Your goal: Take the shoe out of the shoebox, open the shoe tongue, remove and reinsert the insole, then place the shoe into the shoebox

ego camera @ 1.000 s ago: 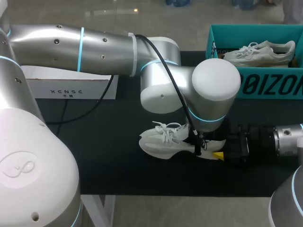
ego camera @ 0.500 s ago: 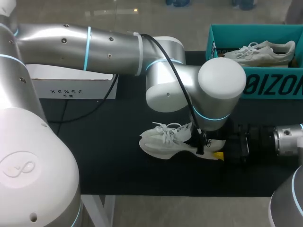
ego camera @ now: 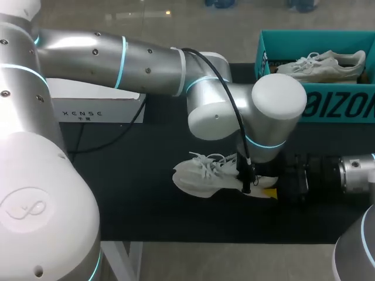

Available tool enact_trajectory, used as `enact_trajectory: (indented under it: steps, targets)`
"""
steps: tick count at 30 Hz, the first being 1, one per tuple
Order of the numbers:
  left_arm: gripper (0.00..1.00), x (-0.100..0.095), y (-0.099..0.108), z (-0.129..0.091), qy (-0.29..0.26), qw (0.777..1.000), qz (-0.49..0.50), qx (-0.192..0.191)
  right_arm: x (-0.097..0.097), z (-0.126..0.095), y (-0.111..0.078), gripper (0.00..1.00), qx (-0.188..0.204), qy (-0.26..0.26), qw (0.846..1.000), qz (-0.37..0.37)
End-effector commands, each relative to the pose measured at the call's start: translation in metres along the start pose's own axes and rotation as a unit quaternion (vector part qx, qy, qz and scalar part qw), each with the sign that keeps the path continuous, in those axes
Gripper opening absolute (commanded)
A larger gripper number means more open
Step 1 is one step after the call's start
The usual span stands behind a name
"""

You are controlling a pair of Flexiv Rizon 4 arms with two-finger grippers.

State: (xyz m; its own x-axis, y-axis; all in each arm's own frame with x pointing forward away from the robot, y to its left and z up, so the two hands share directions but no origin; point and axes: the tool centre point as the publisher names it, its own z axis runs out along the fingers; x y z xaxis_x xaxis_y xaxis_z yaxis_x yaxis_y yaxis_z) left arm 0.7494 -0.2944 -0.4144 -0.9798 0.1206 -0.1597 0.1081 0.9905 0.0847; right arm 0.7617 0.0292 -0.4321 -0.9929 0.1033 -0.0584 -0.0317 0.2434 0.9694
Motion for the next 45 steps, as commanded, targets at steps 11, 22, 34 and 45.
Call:
enact_trajectory:
  steps: [11,22,34,45]
  targets:
    - [0.00,0.002,-0.006,0.040,-0.029,0.999,-0.022,0.003,0.000,0.003,-0.001,0.00,0.000,0.000,1.000,0.001]
    - [0.00,-0.003,0.010,0.004,-0.070,0.996,-0.041,0.024,0.000,0.003,-0.001,0.00,0.000,0.000,1.000,0.001]
    - [0.00,-0.006,0.017,-0.033,-0.095,0.993,-0.053,0.048,0.000,0.003,-0.001,0.00,0.000,0.000,1.000,0.001]
    - [0.00,-0.018,0.032,-0.060,-0.110,0.989,-0.073,0.064,0.000,0.003,-0.001,0.00,0.000,0.000,1.000,0.001]
